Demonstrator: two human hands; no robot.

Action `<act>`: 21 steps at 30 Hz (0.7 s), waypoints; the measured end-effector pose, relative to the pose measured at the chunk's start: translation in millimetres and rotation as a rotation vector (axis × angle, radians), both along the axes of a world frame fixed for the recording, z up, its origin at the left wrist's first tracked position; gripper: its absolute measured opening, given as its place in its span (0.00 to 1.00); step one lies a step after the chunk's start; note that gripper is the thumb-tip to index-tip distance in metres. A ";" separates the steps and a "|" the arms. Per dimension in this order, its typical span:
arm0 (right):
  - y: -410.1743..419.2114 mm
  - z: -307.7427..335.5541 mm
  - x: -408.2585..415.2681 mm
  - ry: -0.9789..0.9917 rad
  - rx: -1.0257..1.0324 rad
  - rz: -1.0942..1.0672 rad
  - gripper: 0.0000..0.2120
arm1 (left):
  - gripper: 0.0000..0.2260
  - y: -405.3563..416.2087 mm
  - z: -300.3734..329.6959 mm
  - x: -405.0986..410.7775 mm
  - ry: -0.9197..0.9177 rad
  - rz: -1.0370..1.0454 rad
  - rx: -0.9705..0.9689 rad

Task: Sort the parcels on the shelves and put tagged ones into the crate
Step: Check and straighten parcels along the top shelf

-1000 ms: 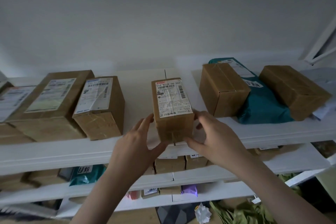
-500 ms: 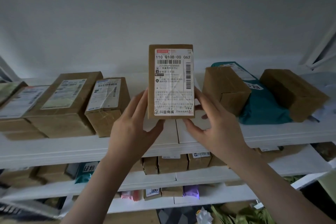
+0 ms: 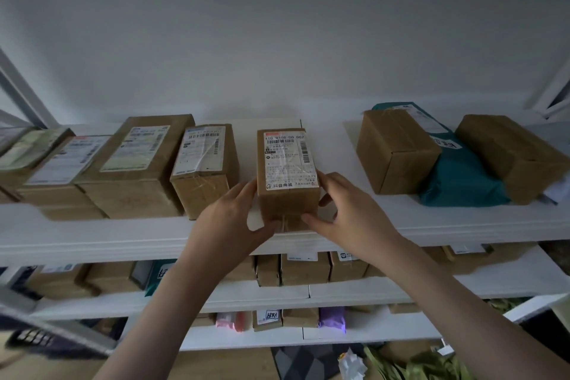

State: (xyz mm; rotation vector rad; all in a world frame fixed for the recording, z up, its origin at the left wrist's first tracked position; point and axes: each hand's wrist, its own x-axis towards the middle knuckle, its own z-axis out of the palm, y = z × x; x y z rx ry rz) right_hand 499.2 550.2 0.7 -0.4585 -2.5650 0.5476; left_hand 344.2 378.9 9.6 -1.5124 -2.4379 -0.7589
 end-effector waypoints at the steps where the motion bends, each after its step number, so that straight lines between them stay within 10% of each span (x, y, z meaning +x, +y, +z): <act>1: -0.9 -1.6 -4.8 -0.018 -0.001 -0.004 0.33 | 0.27 -0.7 0.3 -2.9 -0.017 0.009 -0.020; 21: 30.7 20.2 89.3 -0.294 0.318 -0.331 0.27 | 0.14 30.4 -25.3 34.6 0.016 0.064 -0.031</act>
